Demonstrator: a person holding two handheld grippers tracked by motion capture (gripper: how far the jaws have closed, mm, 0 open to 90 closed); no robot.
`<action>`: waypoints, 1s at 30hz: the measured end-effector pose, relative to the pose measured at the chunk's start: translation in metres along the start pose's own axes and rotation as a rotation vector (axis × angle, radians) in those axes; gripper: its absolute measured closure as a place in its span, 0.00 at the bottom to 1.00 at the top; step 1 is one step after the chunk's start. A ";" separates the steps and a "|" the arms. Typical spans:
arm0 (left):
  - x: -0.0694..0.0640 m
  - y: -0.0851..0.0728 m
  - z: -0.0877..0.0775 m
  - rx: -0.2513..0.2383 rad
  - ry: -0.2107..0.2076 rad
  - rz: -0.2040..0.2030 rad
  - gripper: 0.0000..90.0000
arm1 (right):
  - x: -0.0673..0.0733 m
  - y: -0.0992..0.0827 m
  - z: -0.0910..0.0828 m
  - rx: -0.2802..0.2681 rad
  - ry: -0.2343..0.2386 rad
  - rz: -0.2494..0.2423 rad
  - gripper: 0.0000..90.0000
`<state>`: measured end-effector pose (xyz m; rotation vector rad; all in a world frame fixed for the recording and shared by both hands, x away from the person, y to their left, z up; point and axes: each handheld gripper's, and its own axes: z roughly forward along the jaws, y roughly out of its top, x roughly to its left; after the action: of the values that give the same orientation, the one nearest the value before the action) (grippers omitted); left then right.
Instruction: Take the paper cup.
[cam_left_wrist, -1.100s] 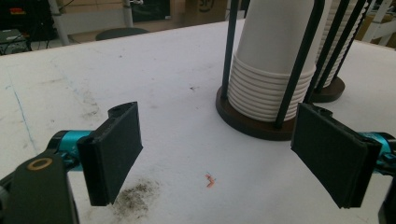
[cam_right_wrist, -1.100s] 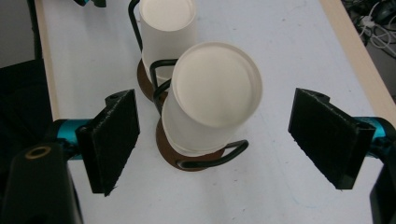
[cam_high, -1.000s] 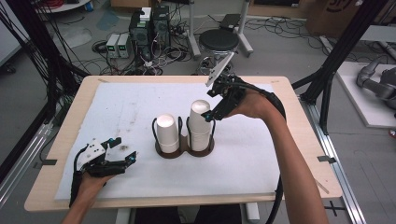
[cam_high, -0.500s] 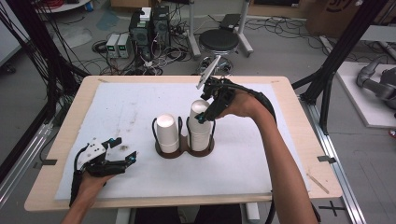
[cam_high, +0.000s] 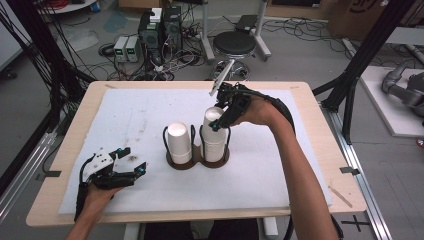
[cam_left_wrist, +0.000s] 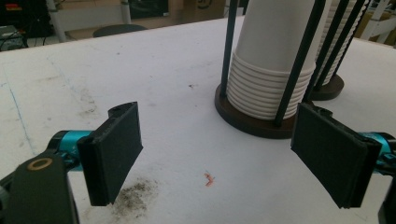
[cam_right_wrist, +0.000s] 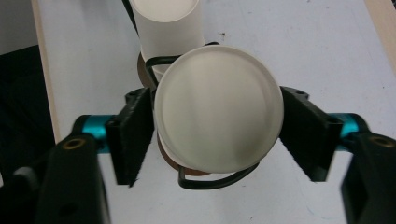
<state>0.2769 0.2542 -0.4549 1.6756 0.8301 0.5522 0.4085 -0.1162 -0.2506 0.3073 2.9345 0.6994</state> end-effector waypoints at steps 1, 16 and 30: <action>0.000 0.000 0.000 -0.001 0.001 -0.001 0.18 | 0.001 0.000 0.000 -0.002 -0.007 -0.012 0.38; 0.000 0.000 0.000 0.002 0.004 0.002 0.18 | 0.001 0.001 -0.001 0.000 -0.016 -0.006 0.39; 0.000 0.000 0.000 0.005 0.004 0.004 0.18 | 0.005 0.010 -0.018 -0.009 -0.036 -0.010 0.40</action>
<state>0.2768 0.2537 -0.4549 1.6814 0.8314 0.5574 0.4030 -0.1143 -0.2307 0.3017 2.8965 0.6978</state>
